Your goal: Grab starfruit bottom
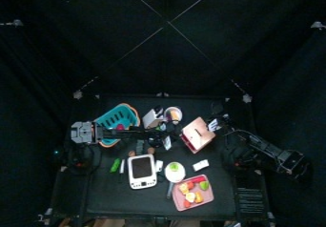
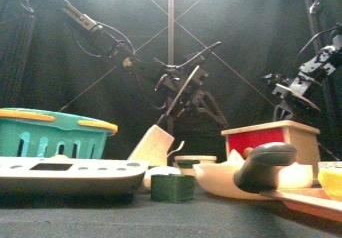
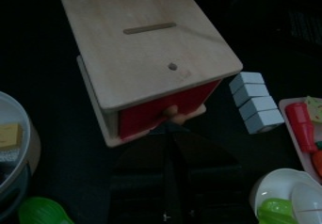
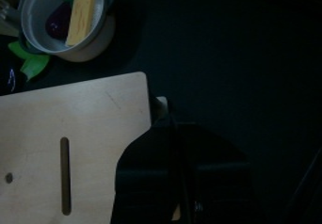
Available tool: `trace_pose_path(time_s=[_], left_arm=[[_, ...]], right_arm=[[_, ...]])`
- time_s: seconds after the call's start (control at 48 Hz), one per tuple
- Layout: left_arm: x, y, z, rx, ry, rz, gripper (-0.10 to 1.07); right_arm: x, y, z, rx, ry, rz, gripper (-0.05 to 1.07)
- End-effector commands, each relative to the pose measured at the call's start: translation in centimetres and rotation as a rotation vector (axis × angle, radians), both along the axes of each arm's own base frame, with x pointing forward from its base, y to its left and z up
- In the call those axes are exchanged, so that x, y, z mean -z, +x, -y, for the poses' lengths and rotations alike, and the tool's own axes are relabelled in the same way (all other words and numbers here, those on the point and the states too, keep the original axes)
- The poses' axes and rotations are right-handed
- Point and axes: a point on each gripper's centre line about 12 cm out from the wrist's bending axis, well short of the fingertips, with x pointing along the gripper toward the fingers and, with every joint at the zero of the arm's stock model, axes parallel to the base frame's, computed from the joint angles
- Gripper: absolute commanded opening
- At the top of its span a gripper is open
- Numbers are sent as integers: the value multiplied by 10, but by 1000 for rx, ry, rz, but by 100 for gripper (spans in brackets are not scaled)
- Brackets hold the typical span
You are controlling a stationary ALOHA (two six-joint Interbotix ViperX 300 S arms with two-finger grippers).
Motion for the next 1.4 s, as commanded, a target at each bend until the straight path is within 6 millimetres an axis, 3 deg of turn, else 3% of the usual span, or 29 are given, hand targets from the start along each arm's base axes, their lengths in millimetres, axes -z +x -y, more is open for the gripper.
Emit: trace_pose_path(time_s=[0.0, 0.208, 0.333, 0.688, 0.854, 1.146, 1.375], left_arm=[[-32, -8, 3, 7, 16, 65, 41], [-50, -43, 12, 32, 31, 99, 42], [-55, -62, 23, 80, 54, 123, 43], [-55, -132, 42, 144, 73, 154, 43], [-61, -157, 47, 155, 92, 175, 43], [-63, -201, 53, 142, 101, 203, 43], [-59, -218, 57, 139, 83, 223, 43]], right_arm=[[-24, 2, 0, -13, -53, 36, 4], [-61, -7, -18, -37, -96, 94, 4], [-71, -2, -39, -82, -57, 184, 4], [-91, 64, -122, -488, 142, 318, 4], [-107, 93, -138, -500, 288, 374, 4], [-80, 111, -140, -326, 546, 160, 6], [-71, 121, -179, -300, 559, 113, 7]])
